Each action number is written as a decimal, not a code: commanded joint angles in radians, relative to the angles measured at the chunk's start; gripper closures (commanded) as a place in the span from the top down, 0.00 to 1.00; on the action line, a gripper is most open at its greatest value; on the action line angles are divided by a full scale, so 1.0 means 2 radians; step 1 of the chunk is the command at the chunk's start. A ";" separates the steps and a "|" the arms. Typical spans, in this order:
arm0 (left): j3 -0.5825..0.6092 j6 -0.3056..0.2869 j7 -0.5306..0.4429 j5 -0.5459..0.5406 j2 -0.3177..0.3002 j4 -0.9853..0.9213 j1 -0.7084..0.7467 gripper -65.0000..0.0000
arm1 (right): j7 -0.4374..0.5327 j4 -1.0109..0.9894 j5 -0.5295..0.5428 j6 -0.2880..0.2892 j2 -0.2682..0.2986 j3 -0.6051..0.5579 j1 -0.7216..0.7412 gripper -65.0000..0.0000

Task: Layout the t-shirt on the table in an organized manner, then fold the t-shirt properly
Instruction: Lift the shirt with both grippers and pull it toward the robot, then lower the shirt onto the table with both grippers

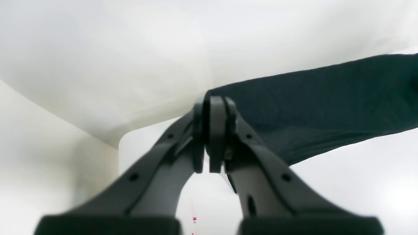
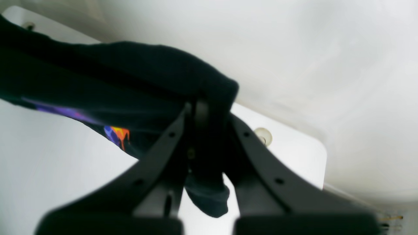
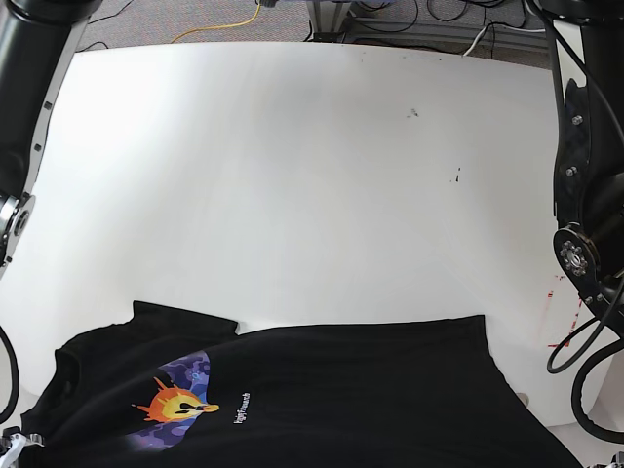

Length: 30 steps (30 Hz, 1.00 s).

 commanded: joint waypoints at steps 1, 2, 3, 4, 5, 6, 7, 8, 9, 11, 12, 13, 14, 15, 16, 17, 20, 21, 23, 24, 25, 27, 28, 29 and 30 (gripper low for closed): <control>0.002 0.000 -0.013 -0.009 -0.002 0.006 -0.022 0.00 | 0.012 0.008 0.006 -0.001 0.003 0.003 0.020 0.00; 0.002 0.000 -0.013 -0.009 -0.003 0.006 -0.022 0.00 | 0.012 0.007 0.006 -0.001 0.003 0.003 0.020 0.00; 0.002 0.000 -0.013 -0.008 -0.003 0.006 -0.022 0.00 | 0.012 0.007 0.006 -0.001 0.003 0.003 0.020 0.00; 0.002 0.000 -0.013 -0.008 -0.003 0.006 -0.022 0.00 | 0.012 0.007 0.006 -0.001 0.003 0.002 0.020 0.00; 0.002 0.000 -0.013 -0.007 -0.003 0.006 -0.022 0.00 | 0.012 0.008 0.006 -0.001 0.003 0.002 0.020 0.00; 0.002 0.000 -0.013 -0.007 -0.003 0.006 -0.022 0.00 | 0.012 0.009 0.006 -0.001 0.003 0.002 0.020 0.00; 0.002 0.000 -0.013 -0.007 -0.002 0.006 -0.022 0.00 | 0.012 0.010 0.006 -0.001 0.003 0.002 0.020 0.00; 0.002 0.000 -0.013 -0.006 -0.002 0.006 -0.022 0.00 | 0.012 0.010 0.006 -0.001 0.002 0.002 0.020 0.00; 0.002 0.000 -0.013 -0.006 -0.002 0.006 -0.022 0.00 | 0.012 0.010 0.006 -0.001 0.002 0.002 0.020 0.00; 0.003 0.000 -0.013 -0.006 -0.002 0.006 -0.022 0.00 | 0.012 0.010 0.006 -0.001 0.000 0.002 0.020 0.00; 0.003 0.000 -0.013 -0.006 -0.002 0.006 -0.022 0.00 | 0.012 0.010 0.006 -0.001 -0.001 0.002 0.020 0.00; 0.007 0.000 -0.013 -0.006 -0.002 0.006 -0.022 0.00 | 0.012 0.010 0.006 -0.001 -0.001 0.002 0.020 0.00; 0.010 0.000 -0.013 -0.008 -0.002 0.006 -0.022 0.00 | 0.012 0.010 0.006 -0.001 -0.001 0.002 0.020 0.00; 0.011 0.000 -0.013 -0.009 -0.002 0.006 -0.022 0.00 | 0.012 0.010 0.006 -0.001 -0.001 0.002 0.020 0.00; 0.012 0.000 -0.013 -0.009 -0.002 0.009 -0.022 0.00 | 0.012 0.010 0.006 -0.001 -0.001 0.002 0.020 0.00; 0.012 0.000 -0.013 -0.009 -0.002 0.009 -0.022 0.00 | 0.012 0.010 0.006 -0.001 -0.001 0.002 0.020 0.00; 0.012 0.000 -0.013 -0.010 -0.002 0.009 -0.022 0.00 | 0.012 0.014 0.006 -0.001 -0.001 0.002 0.020 0.00; 0.012 0.000 -0.013 -0.010 -0.002 0.009 -0.022 0.00 | 0.012 0.020 0.006 -0.001 -0.001 0.002 0.020 0.00; 0.012 0.000 -0.013 -0.010 -0.002 0.009 -0.022 0.00 | 0.012 0.037 0.006 -0.001 -0.001 0.002 0.020 0.00; 0.012 0.000 -0.013 -0.010 -0.002 0.010 -0.022 0.00 | 0.012 0.041 0.006 -0.001 -0.001 0.002 0.020 0.00; 0.012 0.000 -0.013 -0.010 -0.002 0.010 -0.022 0.00 | 0.012 0.054 0.006 -0.001 -0.001 0.002 0.020 0.00; 0.012 0.000 -0.013 -0.010 -0.002 0.010 -0.022 0.00 | 0.012 0.076 0.006 -0.001 -0.001 0.002 0.020 0.00; 0.012 0.000 -0.013 -0.010 -0.002 0.011 -0.022 0.00 | 0.012 0.093 0.006 -0.001 -0.001 0.002 0.020 0.00; 0.012 0.000 -0.013 -0.010 -0.002 0.013 -0.022 0.00 | 0.012 0.106 0.006 -0.001 -0.001 0.002 0.020 0.00; 0.012 0.000 -0.013 -0.010 -0.002 0.017 -0.022 0.00 | 0.012 0.115 0.006 -0.001 -0.001 0.004 0.020 0.00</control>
